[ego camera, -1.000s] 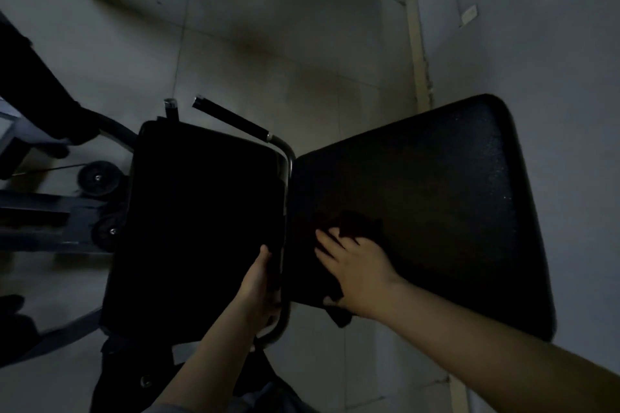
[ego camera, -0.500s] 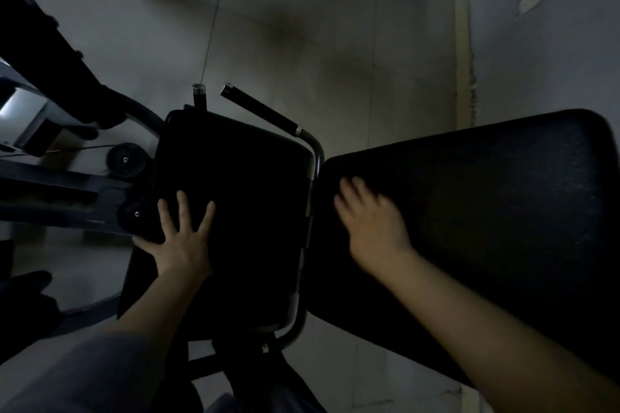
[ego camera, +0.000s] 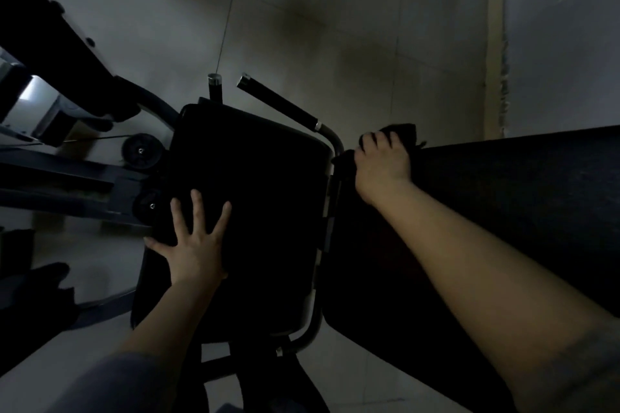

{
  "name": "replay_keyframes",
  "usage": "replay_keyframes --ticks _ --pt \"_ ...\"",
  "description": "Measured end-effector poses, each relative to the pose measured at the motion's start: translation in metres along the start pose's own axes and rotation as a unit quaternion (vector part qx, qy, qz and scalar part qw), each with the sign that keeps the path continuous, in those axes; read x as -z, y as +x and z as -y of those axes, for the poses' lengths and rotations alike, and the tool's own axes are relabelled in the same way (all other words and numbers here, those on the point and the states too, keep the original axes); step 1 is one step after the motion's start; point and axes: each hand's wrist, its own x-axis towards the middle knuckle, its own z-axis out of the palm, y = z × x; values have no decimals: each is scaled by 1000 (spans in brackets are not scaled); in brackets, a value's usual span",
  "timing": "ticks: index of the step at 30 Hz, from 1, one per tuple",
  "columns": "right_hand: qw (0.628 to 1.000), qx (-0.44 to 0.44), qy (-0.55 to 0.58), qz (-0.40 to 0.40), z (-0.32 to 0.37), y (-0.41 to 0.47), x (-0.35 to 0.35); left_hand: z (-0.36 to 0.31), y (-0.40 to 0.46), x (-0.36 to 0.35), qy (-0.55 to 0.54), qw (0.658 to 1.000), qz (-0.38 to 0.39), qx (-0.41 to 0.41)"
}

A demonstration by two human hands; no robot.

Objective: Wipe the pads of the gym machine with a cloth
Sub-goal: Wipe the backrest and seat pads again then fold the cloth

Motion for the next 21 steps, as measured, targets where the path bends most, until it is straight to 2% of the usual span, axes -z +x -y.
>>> replay_keyframes --ticks 2,5,9,11,14,16,17,19,21 --pt "999 5 -9 -36 15 -7 -13 0 1 2 13 1000 11 -1" --pt "993 86 47 -69 54 -34 -47 1 2 2 10 1000 19 -4" --pt "971 178 161 17 118 -92 -88 0 2 1 8 1000 14 -1" --pt "958 186 217 10 140 -113 -93 3 4 2 -2 1000 15 -14" --pt "911 93 393 -79 145 -106 -86 16 -1 -4 -42 998 -15 -47" --pt "874 50 472 -107 134 -73 -67 30 -4 -5 -154 982 -96 -47" --pt "857 11 494 -149 126 -50 -54 40 -2 -5 -228 966 -125 -14" --pt "819 -70 529 -213 114 5 -38 58 7 -5 -302 945 -117 39" --pt "785 -128 567 -214 116 55 -34 70 18 -8 -309 947 -85 22"
